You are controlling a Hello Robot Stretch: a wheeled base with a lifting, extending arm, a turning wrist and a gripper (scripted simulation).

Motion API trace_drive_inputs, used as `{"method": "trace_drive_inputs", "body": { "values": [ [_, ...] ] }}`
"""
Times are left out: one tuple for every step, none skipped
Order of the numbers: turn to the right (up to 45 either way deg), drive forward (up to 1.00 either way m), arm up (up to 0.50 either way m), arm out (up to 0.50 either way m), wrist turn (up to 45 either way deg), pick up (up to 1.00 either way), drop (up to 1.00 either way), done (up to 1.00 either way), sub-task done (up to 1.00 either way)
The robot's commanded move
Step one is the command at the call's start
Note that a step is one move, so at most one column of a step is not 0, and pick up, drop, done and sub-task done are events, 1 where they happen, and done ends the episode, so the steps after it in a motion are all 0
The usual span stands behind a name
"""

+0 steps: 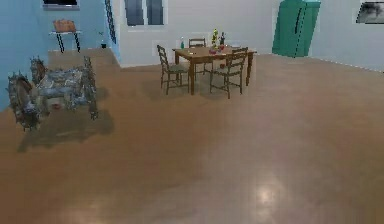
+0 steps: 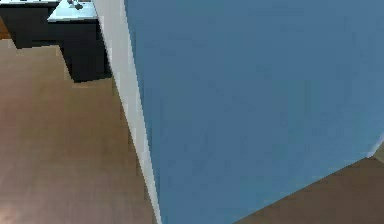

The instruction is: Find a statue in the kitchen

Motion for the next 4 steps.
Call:
{"method": "trace_drive_inputs", "body": {
  "values": [
    [0.0, 0.15, 0.00, 0.00, 0.0, 0.00, 0.00, 0.00, 0.00],
    [30.0, 0.00, 0.00, 0.00, 0.0, 0.00, 0.00, 0.00, 0.00],
    [0.0, 0.35, 0.00, 0.00, 0.0, 0.00, 0.00, 0.00, 0.00],
    [21.0, 0.00, 0.00, 0.00, 0.0, 0.00, 0.00, 0.00, 0.00]
  ]
}}
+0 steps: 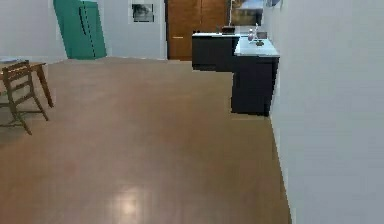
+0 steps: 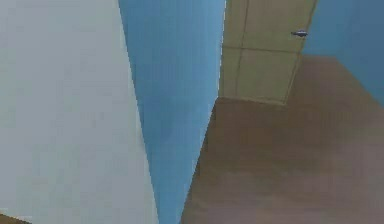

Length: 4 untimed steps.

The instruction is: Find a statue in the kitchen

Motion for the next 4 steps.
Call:
{"method": "trace_drive_inputs", "body": {
  "values": [
    [0.0, 1.00, 0.00, 0.00, 0.0, 0.00, 0.00, 0.00, 0.00],
    [0.0, 1.00, 0.00, 0.00, 0.0, 0.00, 0.00, 0.00, 0.00],
    [0.0, 0.85, 0.00, 0.00, 0.0, 0.00, 0.00, 0.00, 0.00],
    [15.0, 0.00, 0.00, 0.00, 0.0, 0.00, 0.00, 0.00, 0.00]
  ]
}}
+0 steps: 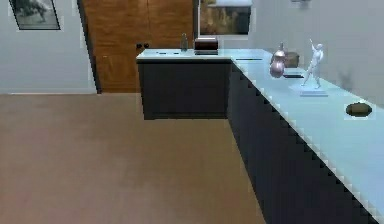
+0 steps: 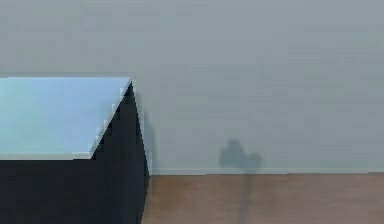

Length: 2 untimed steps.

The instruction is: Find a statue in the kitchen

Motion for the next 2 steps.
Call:
{"method": "trace_drive_inputs", "body": {
  "values": [
    [0.0, 0.55, 0.00, 0.00, 0.0, 0.00, 0.00, 0.00, 0.00],
    [42.0, 0.00, 0.00, 0.00, 0.0, 0.00, 0.00, 0.00, 0.00]
  ]
}}
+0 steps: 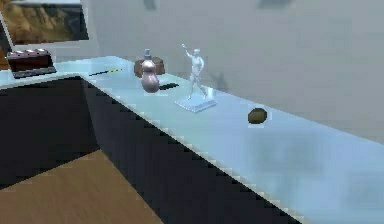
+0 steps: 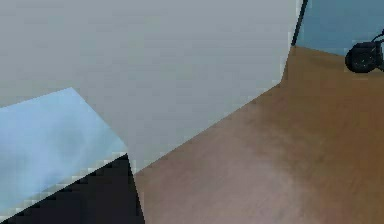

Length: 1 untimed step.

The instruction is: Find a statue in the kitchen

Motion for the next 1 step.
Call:
{"method": "trace_drive_inputs", "body": {
  "values": [
    [0.0, 0.00, 0.00, 0.00, 0.0, 0.00, 0.00, 1.00, 0.00]
  ]
}}
